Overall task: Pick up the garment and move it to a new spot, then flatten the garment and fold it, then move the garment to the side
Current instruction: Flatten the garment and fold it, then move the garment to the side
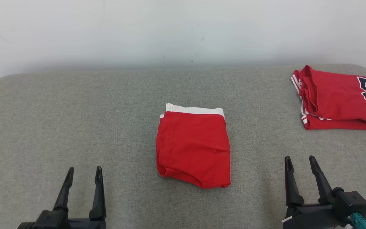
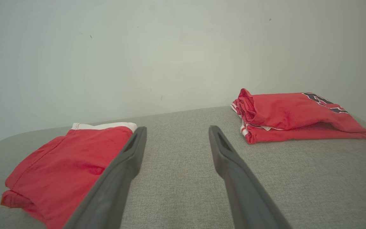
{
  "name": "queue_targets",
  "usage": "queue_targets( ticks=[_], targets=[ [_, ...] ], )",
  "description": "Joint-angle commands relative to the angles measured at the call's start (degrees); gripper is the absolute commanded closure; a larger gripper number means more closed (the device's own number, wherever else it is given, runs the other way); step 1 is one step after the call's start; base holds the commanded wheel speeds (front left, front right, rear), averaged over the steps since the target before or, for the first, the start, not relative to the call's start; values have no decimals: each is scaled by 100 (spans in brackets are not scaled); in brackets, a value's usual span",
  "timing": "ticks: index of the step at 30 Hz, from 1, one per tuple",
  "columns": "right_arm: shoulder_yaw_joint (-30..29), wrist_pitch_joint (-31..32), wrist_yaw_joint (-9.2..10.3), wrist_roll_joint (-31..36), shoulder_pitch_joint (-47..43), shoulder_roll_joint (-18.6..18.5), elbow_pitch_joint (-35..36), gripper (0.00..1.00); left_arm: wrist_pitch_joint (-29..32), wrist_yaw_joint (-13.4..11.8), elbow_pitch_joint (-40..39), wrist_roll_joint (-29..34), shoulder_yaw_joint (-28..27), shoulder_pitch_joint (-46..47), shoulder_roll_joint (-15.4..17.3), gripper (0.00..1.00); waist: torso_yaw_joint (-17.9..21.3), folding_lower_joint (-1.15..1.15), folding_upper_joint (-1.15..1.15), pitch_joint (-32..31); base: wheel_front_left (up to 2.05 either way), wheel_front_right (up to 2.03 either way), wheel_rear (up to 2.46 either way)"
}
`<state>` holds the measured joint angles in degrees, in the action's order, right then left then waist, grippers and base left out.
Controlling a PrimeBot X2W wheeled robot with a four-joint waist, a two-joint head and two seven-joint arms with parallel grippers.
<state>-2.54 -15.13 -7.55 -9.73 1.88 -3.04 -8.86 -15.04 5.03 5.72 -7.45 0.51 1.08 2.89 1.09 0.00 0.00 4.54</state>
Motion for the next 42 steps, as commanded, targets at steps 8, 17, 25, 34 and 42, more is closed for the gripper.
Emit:
queue_targets(
  ticks=[8, 17, 25, 34, 42],
  targets=[
    [22, -3, 17, 4, -134, 23, -72, 0, -9, -10, -83, -70, -155, -250, -3, 0, 81, 0, 0, -15, 0, 0, 0],
    [-55, -3, 17, -4, -195, 23, -106, 0, -9, 37, -77, -30, -181, -360, -3, 0, 74, 0, 0, 15, 0, 0, 0],
    [-52, -3, 17, -16, -188, 24, -95, 0, -9, 88, -103, -30, -261, -381, -3, 0, 13, 0, 0, 92, 0, 0, 0],
    [-34, -3, 17, -7, -142, 24, -108, 0, -9, 109, -49, -47, -304, -304, -3, 0, -50, 0, 0, 166, 0, 0, 0],
    [-41, -3, 17, 18, -149, 24, -162, 0, -9, 116, -27, -55, -307, -324, -3, 0, -60, 0, 0, 144, 0, 0, 0]
  ],
)
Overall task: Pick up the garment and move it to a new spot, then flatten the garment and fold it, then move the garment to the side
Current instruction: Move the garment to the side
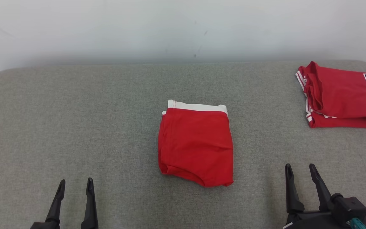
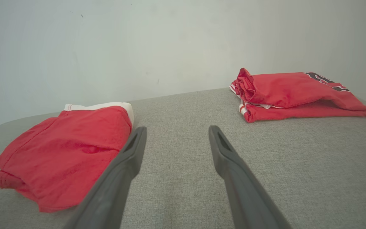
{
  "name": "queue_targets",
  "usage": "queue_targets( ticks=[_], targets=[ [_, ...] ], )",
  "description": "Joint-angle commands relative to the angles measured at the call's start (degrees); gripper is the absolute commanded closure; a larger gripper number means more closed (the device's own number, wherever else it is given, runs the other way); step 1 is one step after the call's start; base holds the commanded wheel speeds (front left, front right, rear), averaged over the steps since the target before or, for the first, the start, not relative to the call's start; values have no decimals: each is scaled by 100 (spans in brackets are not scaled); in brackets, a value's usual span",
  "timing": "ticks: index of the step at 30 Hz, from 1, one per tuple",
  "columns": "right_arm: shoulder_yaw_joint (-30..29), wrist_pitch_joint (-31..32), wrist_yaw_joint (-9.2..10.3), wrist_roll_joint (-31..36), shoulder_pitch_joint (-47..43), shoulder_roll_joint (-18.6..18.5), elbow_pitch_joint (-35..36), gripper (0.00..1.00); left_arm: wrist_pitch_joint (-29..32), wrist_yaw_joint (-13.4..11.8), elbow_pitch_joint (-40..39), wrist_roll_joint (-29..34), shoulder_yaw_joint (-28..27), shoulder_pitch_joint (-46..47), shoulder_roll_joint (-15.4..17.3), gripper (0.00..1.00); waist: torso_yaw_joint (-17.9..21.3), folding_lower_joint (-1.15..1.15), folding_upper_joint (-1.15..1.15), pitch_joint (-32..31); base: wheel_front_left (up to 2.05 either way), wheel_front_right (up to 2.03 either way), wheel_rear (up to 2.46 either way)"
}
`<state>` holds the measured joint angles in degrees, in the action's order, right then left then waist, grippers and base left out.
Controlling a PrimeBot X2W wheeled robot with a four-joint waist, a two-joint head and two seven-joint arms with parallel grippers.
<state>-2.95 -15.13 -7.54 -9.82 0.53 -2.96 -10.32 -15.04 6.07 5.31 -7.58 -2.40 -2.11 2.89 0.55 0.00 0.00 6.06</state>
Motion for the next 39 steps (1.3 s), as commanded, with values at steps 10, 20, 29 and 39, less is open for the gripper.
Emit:
queue_targets(
  ticks=[10, 20, 29, 39],
  targets=[
    [7, -3, 16, 30, -31, 16, -39, 0, -9, -32, 17, -49, 26, -7, -3, 0, -32, 0, 0, -27, 0, 0, 0],
    [20, -3, 16, 37, -42, 16, -53, 0, -9, -46, 4, -57, 38, -27, -3, 0, -49, 0, 0, -24, 0, 0, 0],
    [22, -3, 16, 26, -37, 16, -74, 0, -9, -54, -17, -58, 50, -39, -3, 0, -56, 0, 0, -17, 0, 0, 0],
    [34, -3, 16, 6, -22, 16, -88, 0, -9, -31, -20, -37, 28, -30, -3, 0, -73, 0, 0, -5, 0, 0, 0]
  ],
)
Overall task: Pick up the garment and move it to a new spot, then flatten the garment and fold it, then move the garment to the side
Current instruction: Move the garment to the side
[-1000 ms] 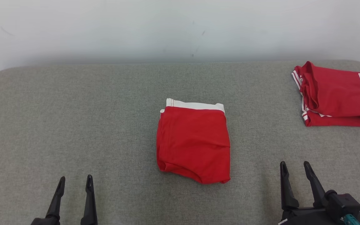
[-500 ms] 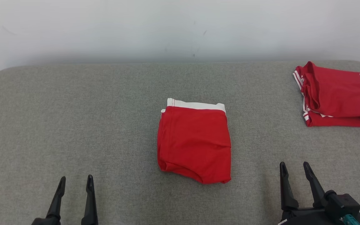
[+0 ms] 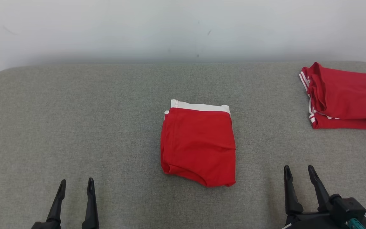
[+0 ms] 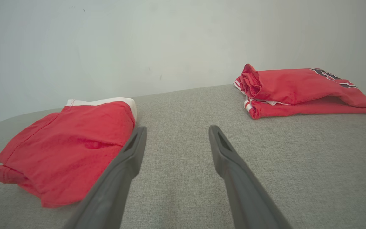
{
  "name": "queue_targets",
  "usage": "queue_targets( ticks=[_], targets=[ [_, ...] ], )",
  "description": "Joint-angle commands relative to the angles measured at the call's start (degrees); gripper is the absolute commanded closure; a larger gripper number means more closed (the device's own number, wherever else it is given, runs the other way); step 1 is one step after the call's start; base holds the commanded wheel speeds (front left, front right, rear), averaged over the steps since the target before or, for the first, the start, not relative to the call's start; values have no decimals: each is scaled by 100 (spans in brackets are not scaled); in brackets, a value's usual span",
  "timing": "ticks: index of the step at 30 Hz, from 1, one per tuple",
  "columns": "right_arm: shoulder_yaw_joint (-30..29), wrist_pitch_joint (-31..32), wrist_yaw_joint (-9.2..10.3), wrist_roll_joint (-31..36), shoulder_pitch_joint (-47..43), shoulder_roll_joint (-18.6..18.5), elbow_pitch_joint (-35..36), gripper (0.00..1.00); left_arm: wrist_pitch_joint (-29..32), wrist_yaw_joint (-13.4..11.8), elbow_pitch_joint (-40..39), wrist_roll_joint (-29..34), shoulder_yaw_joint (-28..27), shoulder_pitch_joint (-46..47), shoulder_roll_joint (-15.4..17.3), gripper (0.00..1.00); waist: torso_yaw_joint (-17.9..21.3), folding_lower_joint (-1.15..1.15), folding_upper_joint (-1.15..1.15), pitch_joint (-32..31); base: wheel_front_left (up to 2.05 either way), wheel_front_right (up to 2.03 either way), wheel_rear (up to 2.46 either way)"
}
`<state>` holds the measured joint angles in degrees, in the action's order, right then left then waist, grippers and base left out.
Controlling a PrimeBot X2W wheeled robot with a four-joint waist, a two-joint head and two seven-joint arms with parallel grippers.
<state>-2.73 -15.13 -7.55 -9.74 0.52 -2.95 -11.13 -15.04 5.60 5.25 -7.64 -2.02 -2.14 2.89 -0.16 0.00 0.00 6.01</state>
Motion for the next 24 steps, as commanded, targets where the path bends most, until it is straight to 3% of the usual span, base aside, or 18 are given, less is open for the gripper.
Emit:
queue_targets(
  ticks=[1, 9, 16, 20, 24],
  targets=[
    [14, -3, 17, -3, -21, 15, -7, 0, -9, 18, -13, -31, -10, -25, -3, 0, -6, 0, 0, 3, 0, 0, 0],
    [51, -2, 17, -10, 148, 16, -7, 0, -9, 25, 43, -42, 33, 78, -3, 0, -126, 0, 0, 43, 0, 0, 0],
    [265, -2, 17, 137, 807, 14, -22, 0, -9, 58, 50, -24, 102, 173, -3, 0, -306, 0, 0, 209, 0, 0, 0],
    [339, -2, 17, 224, 1196, 13, -333, 0, -9, 66, 68, -45, 142, 228, -3, 0, -414, 0, 0, 279, 0, 0, 0],
    [361, -3, 18, 356, 1843, 13, -1106, 0, -9, 73, 86, -82, 225, 298, -3, 0, -587, 0, 0, 436, 0, 0, 0]
  ],
)
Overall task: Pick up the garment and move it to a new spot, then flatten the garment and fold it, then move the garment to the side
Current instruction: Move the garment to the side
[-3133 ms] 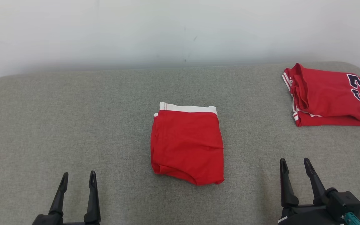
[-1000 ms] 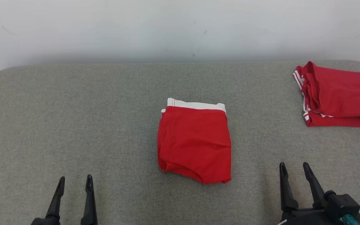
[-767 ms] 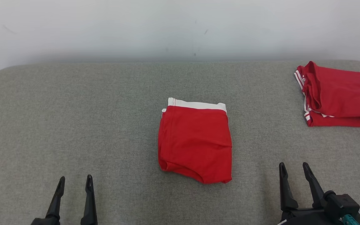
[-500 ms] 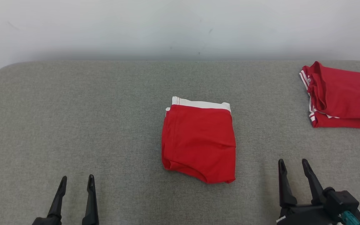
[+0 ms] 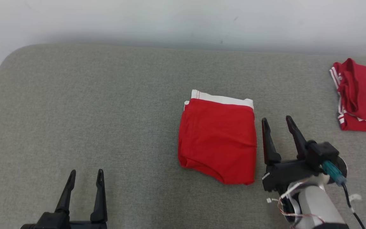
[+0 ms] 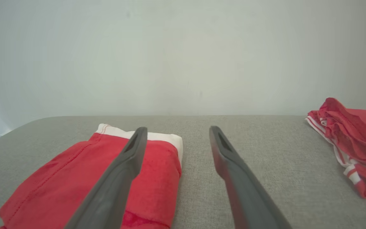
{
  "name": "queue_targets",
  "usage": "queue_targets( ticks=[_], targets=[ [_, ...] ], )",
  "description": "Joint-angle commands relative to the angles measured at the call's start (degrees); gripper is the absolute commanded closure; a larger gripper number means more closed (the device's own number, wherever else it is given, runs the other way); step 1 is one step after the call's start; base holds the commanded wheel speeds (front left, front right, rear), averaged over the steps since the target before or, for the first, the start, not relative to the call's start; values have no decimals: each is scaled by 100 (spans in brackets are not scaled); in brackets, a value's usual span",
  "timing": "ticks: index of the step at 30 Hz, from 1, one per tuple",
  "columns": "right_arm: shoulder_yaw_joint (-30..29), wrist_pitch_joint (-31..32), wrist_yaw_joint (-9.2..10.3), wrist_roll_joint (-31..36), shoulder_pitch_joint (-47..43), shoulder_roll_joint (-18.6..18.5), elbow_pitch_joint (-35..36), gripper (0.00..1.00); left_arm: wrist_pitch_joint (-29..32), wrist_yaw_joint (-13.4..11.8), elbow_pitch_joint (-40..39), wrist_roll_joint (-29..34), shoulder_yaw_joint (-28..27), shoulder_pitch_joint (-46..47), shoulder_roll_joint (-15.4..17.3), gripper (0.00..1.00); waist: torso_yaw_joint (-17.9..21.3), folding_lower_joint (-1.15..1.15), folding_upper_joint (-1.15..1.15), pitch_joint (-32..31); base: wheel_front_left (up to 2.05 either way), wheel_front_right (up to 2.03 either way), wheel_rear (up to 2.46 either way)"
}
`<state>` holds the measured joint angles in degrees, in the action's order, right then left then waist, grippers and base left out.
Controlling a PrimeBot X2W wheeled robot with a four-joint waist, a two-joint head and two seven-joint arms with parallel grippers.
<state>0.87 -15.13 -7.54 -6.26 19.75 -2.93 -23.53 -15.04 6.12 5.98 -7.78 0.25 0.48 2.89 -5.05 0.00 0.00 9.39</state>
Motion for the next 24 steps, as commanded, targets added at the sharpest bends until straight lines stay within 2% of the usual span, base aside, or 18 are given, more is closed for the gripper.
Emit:
queue_targets(
  ticks=[1, 6, 10, 18, 24],
  targets=[
    [0, 23, 16, 27, 84, 11, -135, 0, -9, 16, 20, -76, 18, 62, -3, 0, -141, 0, 0, 132, 0, 0, 0],
    [-49, 444, 16, 18, 861, 11, -1297, 0, -9, 10, 76, -106, 95, 147, -2, 0, -330, 0, 0, 252, 0, 0, 0],
    [-11, 652, 17, -54, 1162, 8, -1886, 0, -9, 7, 106, -122, 115, 185, -3, 0, -406, 0, 0, 262, 0, 0, 0],
    [21, 740, 16, -131, 1203, 9, -2524, 0, -9, 20, 119, -73, 107, 186, -3, 0, -367, 0, 0, 218, 0, 0, 0],
    [420, 951, 16, -723, 1201, 14, -2823, 0, -9, 32, 124, -64, 147, 233, -3, 0, -310, 0, 0, 239, 0, 0, 0]
  ],
)
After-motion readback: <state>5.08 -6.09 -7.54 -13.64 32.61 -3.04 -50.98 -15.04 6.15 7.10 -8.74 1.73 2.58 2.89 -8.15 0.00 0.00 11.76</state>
